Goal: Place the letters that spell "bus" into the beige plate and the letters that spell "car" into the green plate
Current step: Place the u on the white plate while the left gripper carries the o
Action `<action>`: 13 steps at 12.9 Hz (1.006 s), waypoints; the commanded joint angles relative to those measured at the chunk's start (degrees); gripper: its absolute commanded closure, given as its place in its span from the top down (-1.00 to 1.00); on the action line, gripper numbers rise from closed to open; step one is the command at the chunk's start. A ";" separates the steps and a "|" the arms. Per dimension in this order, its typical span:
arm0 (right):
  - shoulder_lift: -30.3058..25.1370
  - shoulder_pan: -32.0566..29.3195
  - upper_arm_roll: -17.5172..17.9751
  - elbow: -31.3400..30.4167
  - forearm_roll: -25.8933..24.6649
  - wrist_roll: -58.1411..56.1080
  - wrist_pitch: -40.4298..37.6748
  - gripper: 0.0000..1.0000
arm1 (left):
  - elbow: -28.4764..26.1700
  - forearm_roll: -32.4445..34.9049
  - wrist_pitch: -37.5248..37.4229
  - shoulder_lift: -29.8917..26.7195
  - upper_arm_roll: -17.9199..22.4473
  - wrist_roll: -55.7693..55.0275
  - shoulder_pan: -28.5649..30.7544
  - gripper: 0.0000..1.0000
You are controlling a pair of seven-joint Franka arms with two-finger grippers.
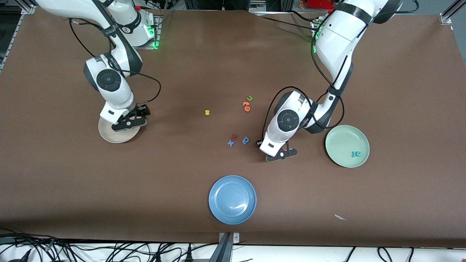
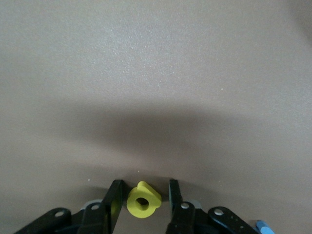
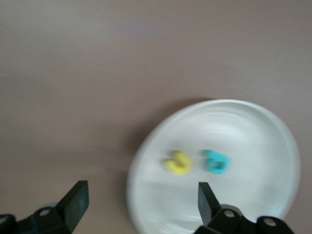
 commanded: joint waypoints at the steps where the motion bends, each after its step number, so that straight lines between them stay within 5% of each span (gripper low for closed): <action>1: 0.14 3.66 2.17 1.80 5.36 4.88 0.08 0.99 | 0.59 -0.89 -0.06 0.65 0.68 -0.37 -1.15 -0.20; 6: 8.66 15.27 2.00 11.29 5.11 24.83 0.52 0.99 | 0.24 -0.89 -0.15 0.65 0.68 -0.37 -1.41 -0.30; 9: 12.53 19.22 1.21 11.74 3.97 31.87 5.96 0.99 | 0.15 -0.89 -0.15 0.65 0.68 -0.37 -1.50 -0.39; 13: 16.75 22.57 -0.37 12.53 -4.27 42.41 9.40 0.99 | 0.67 -0.71 -0.94 0.13 0.68 0.42 -0.80 -0.47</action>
